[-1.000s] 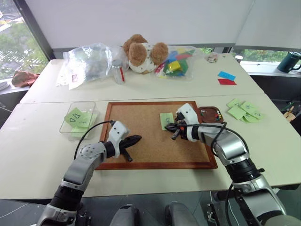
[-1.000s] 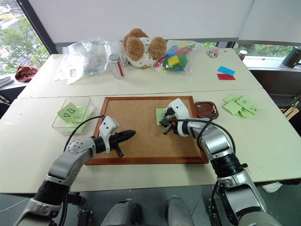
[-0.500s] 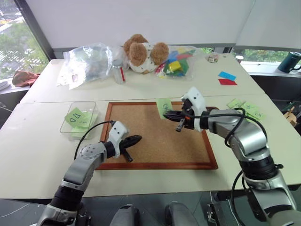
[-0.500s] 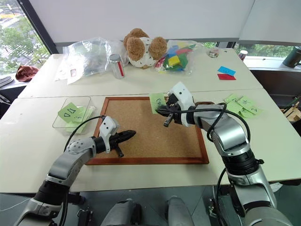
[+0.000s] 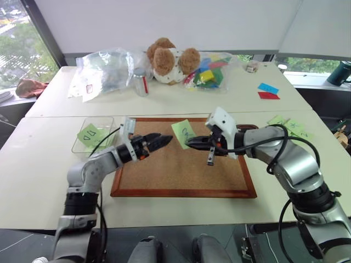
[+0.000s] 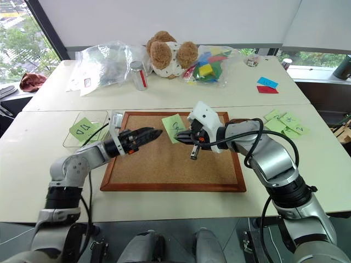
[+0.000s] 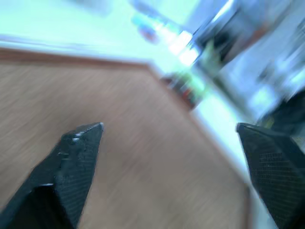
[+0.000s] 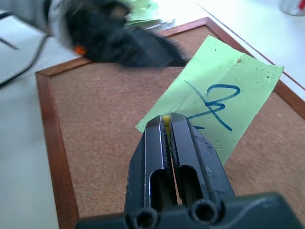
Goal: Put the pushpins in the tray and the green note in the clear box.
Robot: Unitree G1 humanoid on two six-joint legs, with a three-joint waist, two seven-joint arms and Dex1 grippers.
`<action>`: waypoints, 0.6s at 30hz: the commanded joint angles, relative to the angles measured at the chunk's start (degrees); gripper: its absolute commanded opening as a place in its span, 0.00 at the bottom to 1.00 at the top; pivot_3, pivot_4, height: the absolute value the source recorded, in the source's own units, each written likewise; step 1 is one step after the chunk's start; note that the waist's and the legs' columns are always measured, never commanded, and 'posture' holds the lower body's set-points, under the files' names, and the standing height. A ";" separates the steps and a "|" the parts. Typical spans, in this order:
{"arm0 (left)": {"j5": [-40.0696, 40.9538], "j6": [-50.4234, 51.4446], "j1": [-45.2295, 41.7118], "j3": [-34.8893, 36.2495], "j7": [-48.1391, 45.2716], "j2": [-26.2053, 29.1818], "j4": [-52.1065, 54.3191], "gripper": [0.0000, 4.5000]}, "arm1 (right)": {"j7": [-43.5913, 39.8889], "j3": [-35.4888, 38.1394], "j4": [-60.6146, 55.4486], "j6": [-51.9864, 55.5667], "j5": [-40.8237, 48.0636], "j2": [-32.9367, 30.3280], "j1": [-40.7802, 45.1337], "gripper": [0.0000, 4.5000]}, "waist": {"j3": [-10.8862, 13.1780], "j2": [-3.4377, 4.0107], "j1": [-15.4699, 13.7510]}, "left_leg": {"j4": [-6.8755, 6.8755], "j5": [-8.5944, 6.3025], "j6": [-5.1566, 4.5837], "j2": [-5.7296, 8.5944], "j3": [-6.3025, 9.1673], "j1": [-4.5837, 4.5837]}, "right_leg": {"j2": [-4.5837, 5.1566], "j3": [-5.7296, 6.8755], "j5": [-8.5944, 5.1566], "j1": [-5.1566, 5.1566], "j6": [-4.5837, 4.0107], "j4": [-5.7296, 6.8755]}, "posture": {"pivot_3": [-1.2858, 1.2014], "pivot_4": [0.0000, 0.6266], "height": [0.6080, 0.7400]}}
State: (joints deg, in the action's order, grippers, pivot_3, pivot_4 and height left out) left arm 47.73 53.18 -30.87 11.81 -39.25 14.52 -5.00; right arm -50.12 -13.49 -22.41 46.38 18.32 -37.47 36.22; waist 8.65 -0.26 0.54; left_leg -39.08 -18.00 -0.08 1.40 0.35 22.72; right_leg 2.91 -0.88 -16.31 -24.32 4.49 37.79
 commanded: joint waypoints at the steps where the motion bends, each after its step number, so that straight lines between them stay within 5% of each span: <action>1: 6.15 3.80 -4.01 4.35 4.83 -3.53 -2.78 0.99 | -0.53 -0.57 -1.03 -2.17 -0.77 -0.15 2.54 0.00 | 0.02 -0.03 0.06 | 0.00 0.00 0.00 0.00 0.00 0.00 | -0.01 0.00 0.00 -0.01 0.00 0.00 | 0.52 0.24 1.00; 14: 6.85 7.19 -4.25 1.87 11.38 -10.80 -2.57 0.99 | -1.00 -1.90 0.41 -3.70 -1.72 0.68 3.96 0.00 | 0.02 -0.03 0.05 | 0.02 0.21 0.38 0.01 0.01 0.01 | -0.06 -0.01 0.00 -0.05 0.00 0.01 | 0.52 0.24 1.00; 18: 7.53 8.08 -3.57 2.06 12.21 -11.65 -1.39 0.68 | -0.60 -1.92 0.89 -3.80 -1.99 0.92 3.82 0.00 | 0.02 -0.03 0.09 | 0.04 0.22 0.39 0.00 0.01 0.01 | -0.06 -0.02 0.00 -0.05 0.00 0.01 | 0.52 0.24 1.00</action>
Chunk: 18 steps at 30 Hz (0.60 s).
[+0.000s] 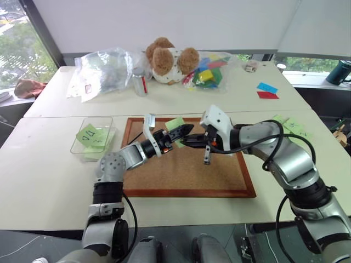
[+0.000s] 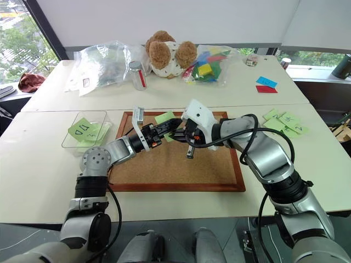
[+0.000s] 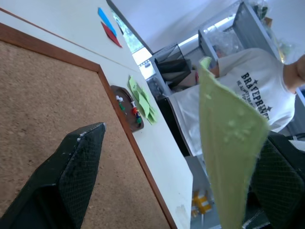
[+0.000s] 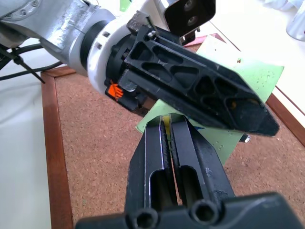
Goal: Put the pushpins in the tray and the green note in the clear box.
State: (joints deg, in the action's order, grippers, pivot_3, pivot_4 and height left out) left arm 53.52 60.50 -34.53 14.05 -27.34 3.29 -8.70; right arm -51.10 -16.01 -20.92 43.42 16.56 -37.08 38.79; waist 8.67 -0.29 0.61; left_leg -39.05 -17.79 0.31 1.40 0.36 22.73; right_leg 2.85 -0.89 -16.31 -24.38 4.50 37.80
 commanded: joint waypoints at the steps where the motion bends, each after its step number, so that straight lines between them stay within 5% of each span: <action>1: 2.10 1.02 0.21 0.00 0.51 -0.63 2.53 0.57 | 0.54 0.59 -0.43 -0.89 -0.42 0.59 1.33 0.00 | 0.00 0.00 0.01 | 0.00 0.01 0.01 0.00 0.00 0.00 | 0.00 0.00 0.00 0.00 0.00 0.00 | 0.52 0.24 1.00; 6: 4.08 2.10 0.69 0.78 1.92 -1.65 3.38 0.01 | 1.01 0.64 0.41 -0.81 -0.87 0.88 2.03 0.00 | 0.00 0.00 -0.03 | -0.01 0.01 0.01 0.00 0.00 0.00 | 0.00 0.00 0.00 0.00 0.00 0.00 | 0.52 0.24 1.00; 18: 3.31 0.30 1.42 0.30 2.56 -0.36 2.49 0.01 | 2.06 3.23 -2.46 2.52 0.48 -0.23 2.55 0.00 | 0.00 0.00 -0.07 | 0.00 0.01 0.02 0.00 0.00 0.00 | 0.00 0.00 0.00 0.00 0.00 0.00 | 0.52 0.24 1.00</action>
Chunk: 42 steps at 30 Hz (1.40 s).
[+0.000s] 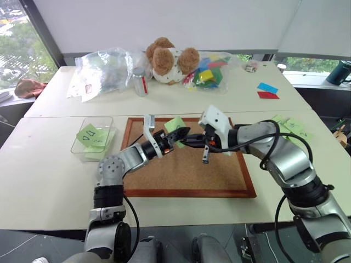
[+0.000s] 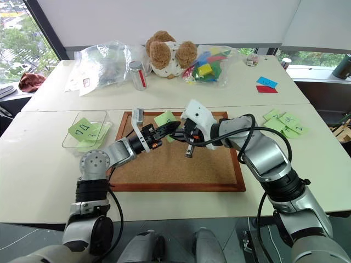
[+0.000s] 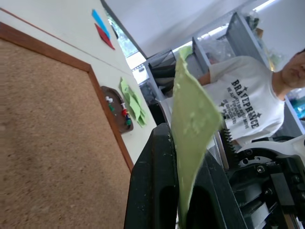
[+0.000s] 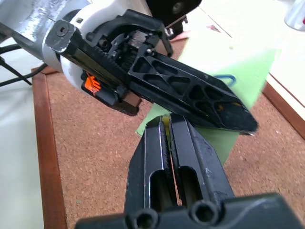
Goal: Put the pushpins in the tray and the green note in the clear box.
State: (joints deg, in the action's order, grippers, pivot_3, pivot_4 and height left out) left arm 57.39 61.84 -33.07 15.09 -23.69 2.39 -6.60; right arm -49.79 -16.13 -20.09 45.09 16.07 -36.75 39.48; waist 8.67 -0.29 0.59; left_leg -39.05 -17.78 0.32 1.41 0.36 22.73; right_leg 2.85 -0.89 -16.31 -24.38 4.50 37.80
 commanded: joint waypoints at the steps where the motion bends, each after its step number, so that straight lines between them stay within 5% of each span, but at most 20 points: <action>1: -0.79 -1.36 -0.01 -0.85 -1.15 0.65 0.16 0.01 | 0.85 3.69 -3.72 1.35 1.23 -0.59 1.97 0.00 | 0.00 0.00 -0.06 | 0.00 0.00 0.00 0.00 0.00 0.01 | 0.00 0.00 0.00 0.00 0.00 0.00 | 0.52 0.24 1.00; 18: -1.76 -4.92 1.05 -0.91 -1.07 0.78 -0.86 0.01 | 4.85 12.84 -3.70 8.42 5.02 -2.90 3.97 0.00 | 0.00 0.00 -0.03 | 0.00 -0.01 -0.01 0.00 0.00 0.01 | 0.01 0.00 0.00 0.00 0.00 -0.01 | 0.52 0.24 1.00; 28: 0.65 -5.16 0.31 2.36 0.50 0.74 -0.45 0.01 | 8.00 15.98 19.11 -1.74 -2.37 -8.71 -0.96 0.00 | 0.00 0.00 -0.13 | -0.02 0.00 -0.01 0.02 -0.01 0.02 | 0.02 0.00 0.00 0.02 0.00 -0.01 | 0.52 0.24 1.00; 34: 0.66 -5.17 0.56 2.05 0.55 0.62 0.14 0.01 | 10.96 14.38 35.55 -7.15 -7.89 -7.69 -0.06 0.00 | 0.00 0.00 0.01 | -0.02 0.01 0.01 0.01 -0.03 0.01 | -0.01 -0.02 0.00 0.01 0.00 0.02 | 0.52 0.24 1.00; 42: 0.46 -5.42 1.32 1.51 0.70 0.52 1.12 0.01 | 11.33 14.13 43.03 -10.81 -10.12 -4.46 0.91 0.00 | 0.00 0.00 0.05 | -0.03 0.02 0.03 0.01 -0.04 0.01 | -0.06 -0.03 0.00 0.00 0.00 0.05 | 0.52 0.24 1.00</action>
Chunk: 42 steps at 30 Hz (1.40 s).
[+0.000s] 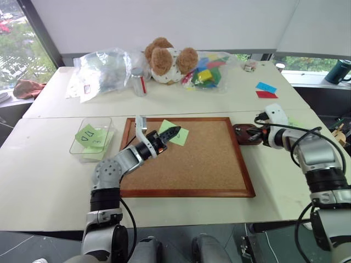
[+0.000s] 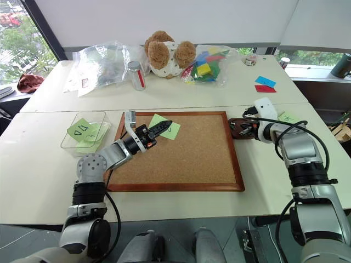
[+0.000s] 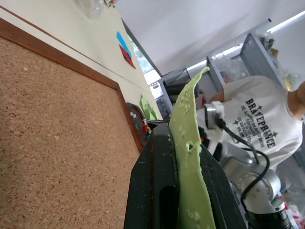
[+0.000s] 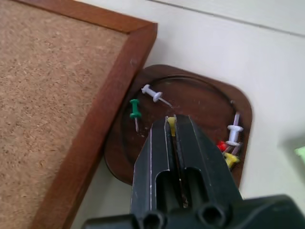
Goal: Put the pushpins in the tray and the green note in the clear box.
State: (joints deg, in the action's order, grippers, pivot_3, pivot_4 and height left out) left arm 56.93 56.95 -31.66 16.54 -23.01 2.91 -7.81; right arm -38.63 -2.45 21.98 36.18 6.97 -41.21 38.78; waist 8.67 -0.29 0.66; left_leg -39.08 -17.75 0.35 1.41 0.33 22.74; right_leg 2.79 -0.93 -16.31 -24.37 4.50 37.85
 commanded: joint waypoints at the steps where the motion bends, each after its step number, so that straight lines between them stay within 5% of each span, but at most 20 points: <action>1: 0.93 -0.54 0.00 0.08 0.09 0.01 2.45 0.01 | 0.18 0.49 1.52 -2.16 -1.14 0.14 1.65 0.00 | 0.00 0.00 -0.07 | -0.01 0.00 0.00 0.00 0.00 0.00 | 0.00 -0.01 0.00 0.00 0.00 0.00 | 0.52 0.24 1.00; 2: 0.95 -0.53 0.08 0.12 0.16 0.03 2.58 0.01 | 0.13 0.54 1.86 -2.32 -1.18 0.23 1.67 0.00 | 0.00 0.00 -0.14 | -0.02 0.00 0.00 0.00 0.00 0.00 | 0.00 0.00 0.00 0.00 0.00 0.00 | 0.52 0.24 1.00; 11: 1.14 -0.69 0.34 0.53 0.67 0.44 3.36 0.00 | -0.11 0.97 1.67 -2.41 -1.63 -0.01 1.64 0.95 | 0.00 0.00 -0.05 | -0.02 0.00 0.00 0.00 0.00 0.00 | 0.00 0.00 0.00 0.01 0.00 0.00 | 0.52 0.24 1.00; 12: 1.18 -0.74 0.25 0.64 0.72 0.53 3.38 0.00 | -0.19 1.21 1.42 -2.34 -1.57 -0.20 1.76 0.99 | 0.00 0.00 -0.02 | -0.02 0.00 0.00 0.00 0.00 0.00 | 0.00 -0.01 0.00 0.01 0.00 0.00 | 0.52 0.24 1.00; 23: 1.74 -1.82 -0.28 2.14 3.11 1.63 7.46 0.00 | -7.64 2.44 -11.42 1.46 2.63 -3.24 2.43 0.99 | 0.01 0.00 -0.07 | -0.02 0.00 0.01 0.00 0.00 0.00 | 0.00 -0.01 0.00 0.00 0.00 0.03 | 0.52 0.24 1.00; 34: -1.58 -11.65 1.56 7.98 18.73 4.29 23.23 0.00 | -22.15 0.75 -32.13 4.68 17.50 -1.32 1.76 0.99 | 0.02 -0.01 -0.09 | 0.02 0.00 0.02 -0.02 0.02 0.00 | 0.00 -0.01 0.00 -0.04 0.00 0.03 | 0.52 0.24 1.00; 42: -16.26 -17.07 4.82 9.24 23.48 20.98 26.20 0.00 | -25.32 -4.31 -34.06 2.43 17.79 0.72 2.66 0.99 | 0.06 -0.09 -0.03 | 0.02 0.00 0.01 -0.01 0.02 -0.01 | 0.01 -0.01 0.00 -0.04 0.00 0.04 | 0.52 0.24 1.00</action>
State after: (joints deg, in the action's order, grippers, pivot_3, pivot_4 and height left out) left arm 44.53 40.88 -27.56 26.01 1.01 21.99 17.72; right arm -63.37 -6.78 -11.03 40.14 24.59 -40.72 39.91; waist 8.73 -0.38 0.63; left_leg -39.04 -17.76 0.36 1.40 0.35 22.73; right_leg 2.81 -0.93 -16.31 -24.42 4.50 37.89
